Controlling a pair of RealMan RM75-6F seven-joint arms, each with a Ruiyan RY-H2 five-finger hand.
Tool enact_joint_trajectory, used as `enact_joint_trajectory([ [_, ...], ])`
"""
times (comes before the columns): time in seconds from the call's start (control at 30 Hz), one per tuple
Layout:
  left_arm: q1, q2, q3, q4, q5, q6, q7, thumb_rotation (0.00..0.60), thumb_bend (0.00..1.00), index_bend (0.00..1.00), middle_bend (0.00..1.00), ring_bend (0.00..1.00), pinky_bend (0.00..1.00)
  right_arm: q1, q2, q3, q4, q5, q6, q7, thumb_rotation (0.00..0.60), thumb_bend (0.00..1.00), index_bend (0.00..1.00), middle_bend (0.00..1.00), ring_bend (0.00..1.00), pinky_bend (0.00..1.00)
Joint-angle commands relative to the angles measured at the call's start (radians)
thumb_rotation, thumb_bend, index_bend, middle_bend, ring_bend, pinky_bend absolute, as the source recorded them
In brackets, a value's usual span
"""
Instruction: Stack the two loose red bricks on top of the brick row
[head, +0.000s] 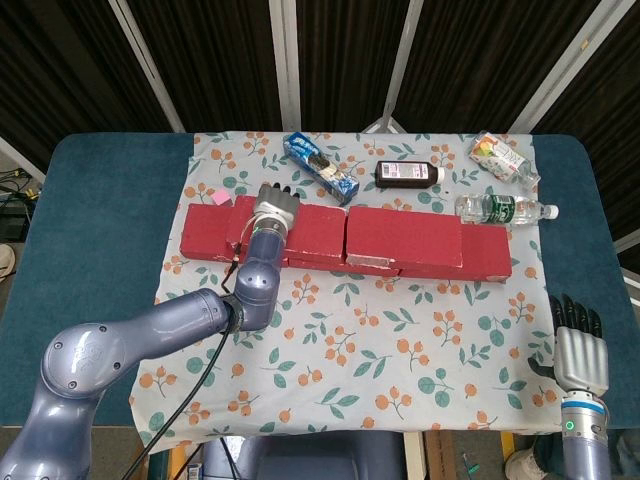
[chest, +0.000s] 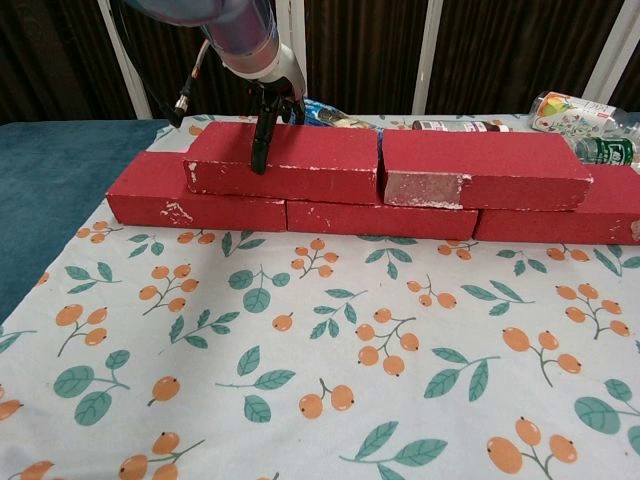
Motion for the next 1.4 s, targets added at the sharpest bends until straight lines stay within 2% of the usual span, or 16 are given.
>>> enact_joint_trajectory([
  [0.03, 0.004, -0.003, -0.012, 0.0, 0.003, 0.003, 0.007, 0.6, 0.0, 0.0, 0.0, 0.0, 0.13, 0.001, 0.0, -0.001, 0.0, 0.004, -0.003, -0.004, 0.6, 0.2, 0.0, 0.0, 0.0, 0.0],
  [0.53, 0.006, 0.037, -0.105, -0.087, -0.016, 0.132, 0.043, 0.6, 0.0, 0.0, 0.0, 0.0, 0.15, 0.002, 0.003, -0.001, -0.002, 0.006, -0.005, 0.001, 0.6, 0.2, 0.0, 0.0, 0.0, 0.0],
  [0.7, 0.015, 0.081, -0.149, -0.158, -0.03, 0.189, 0.049, 0.6, 0.0, 0.0, 0.0, 0.0, 0.15, 0.001, 0.006, -0.001, -0.004, 0.005, -0.003, 0.004, 0.6, 0.2, 0.0, 0.0, 0.0, 0.0],
  [0.8, 0.026, 0.12, -0.163, -0.197, 0.003, 0.222, 0.023, 0.6, 0.0, 0.0, 0.0, 0.0, 0.15, 0.001, 0.007, -0.003, -0.005, 0.004, -0.005, 0.007, 0.6, 0.2, 0.0, 0.0, 0.0, 0.0],
  [1.03, 0.139, 0.237, -0.154, -0.341, 0.107, 0.252, -0.098, 0.6, 0.0, 0.02, 0.04, 0.0, 0.14, 0.002, 0.009, -0.007, -0.005, -0.004, -0.009, 0.014, 0.6, 0.2, 0.0, 0.0, 0.0, 0.0],
  [1.4, 0.308, 0.366, -0.078, -0.445, 0.087, 0.086, -0.152, 0.6, 0.0, 0.16, 0.1, 0.0, 0.13, 0.007, -0.002, -0.011, -0.002, -0.007, -0.012, 0.003, 0.6, 0.2, 0.0, 0.0, 0.0, 0.0],
])
